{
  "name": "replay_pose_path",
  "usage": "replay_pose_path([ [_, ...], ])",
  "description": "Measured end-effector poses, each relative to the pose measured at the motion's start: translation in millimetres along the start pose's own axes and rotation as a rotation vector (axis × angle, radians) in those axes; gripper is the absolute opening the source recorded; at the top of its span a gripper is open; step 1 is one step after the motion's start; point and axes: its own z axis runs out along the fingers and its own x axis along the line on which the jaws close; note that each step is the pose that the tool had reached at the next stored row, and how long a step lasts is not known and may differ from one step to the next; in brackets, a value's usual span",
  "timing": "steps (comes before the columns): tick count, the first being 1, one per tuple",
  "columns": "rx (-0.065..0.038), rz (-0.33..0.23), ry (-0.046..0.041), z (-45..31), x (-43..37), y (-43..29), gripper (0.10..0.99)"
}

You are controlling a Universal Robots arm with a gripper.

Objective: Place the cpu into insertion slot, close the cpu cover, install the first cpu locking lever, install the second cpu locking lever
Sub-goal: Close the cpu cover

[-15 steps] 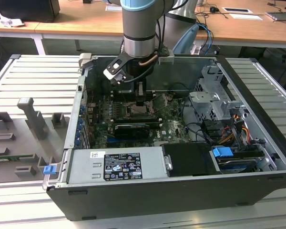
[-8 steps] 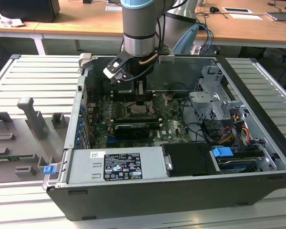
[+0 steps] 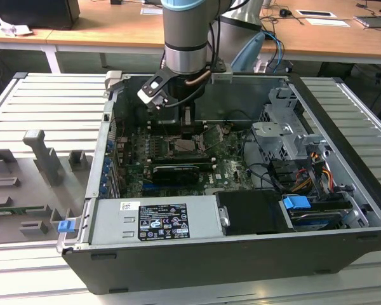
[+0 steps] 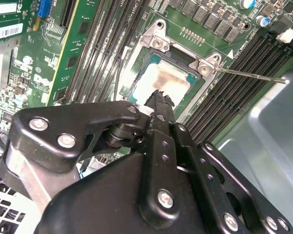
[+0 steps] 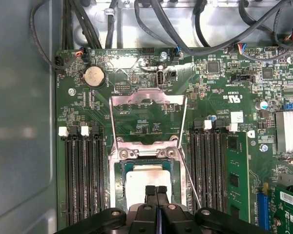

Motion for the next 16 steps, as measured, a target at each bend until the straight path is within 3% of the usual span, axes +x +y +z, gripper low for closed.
replay_pose_path([
  [16,0.000,0.000,0.0000,-5.4,-0.1,0.4,0.106],
])
